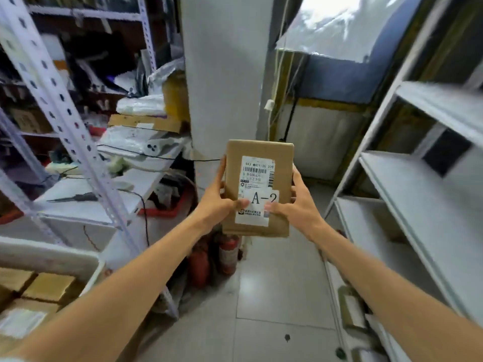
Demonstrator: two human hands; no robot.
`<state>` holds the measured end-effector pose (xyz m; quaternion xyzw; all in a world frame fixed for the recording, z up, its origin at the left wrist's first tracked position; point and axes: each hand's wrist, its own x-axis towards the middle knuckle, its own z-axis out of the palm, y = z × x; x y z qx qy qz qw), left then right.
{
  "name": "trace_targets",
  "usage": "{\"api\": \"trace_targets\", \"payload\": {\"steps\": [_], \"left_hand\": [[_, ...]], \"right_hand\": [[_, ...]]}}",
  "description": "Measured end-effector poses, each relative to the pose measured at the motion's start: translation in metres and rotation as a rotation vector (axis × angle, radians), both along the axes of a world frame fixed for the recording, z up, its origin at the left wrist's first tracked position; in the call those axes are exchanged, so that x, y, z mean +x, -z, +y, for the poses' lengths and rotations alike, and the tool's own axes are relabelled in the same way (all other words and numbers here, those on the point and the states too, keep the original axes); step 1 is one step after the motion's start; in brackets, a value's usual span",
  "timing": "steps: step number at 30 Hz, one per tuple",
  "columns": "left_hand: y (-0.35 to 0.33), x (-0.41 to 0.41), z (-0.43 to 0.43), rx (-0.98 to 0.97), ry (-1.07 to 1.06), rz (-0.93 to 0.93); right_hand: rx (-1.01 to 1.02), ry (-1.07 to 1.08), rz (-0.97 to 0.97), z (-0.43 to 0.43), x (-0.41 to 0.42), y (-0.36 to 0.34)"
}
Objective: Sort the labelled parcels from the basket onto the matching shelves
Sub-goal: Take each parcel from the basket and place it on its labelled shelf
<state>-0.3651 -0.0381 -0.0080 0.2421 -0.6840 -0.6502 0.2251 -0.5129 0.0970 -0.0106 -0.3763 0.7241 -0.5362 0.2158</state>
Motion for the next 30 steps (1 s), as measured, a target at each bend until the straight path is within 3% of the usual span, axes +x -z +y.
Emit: {"api": "trace_targets", "payload": {"steps": [7,14,23,30], "left_hand": [[-0.037,-0.116,0.06,-0.032,0.471,0.059],[-0.043,-0.184,0.153,0.035,0.882,0.058],[-0.028,-0.18,0.293,0.053,1.352,0.1],[-0.003,-0.17,0.334,0.051,1.495,0.069]], "right_hand": [[-0.033,0.444,0.004,0.107,-0.044,-0.032],[-0.031,0.877,0.028,0.208,-0.028,-0.04],[-0.094,1.431,0.025,0.316,0.065,-0.022],[-0.039,1.597,-0.033,0.343,0.101,-0.002]]}}
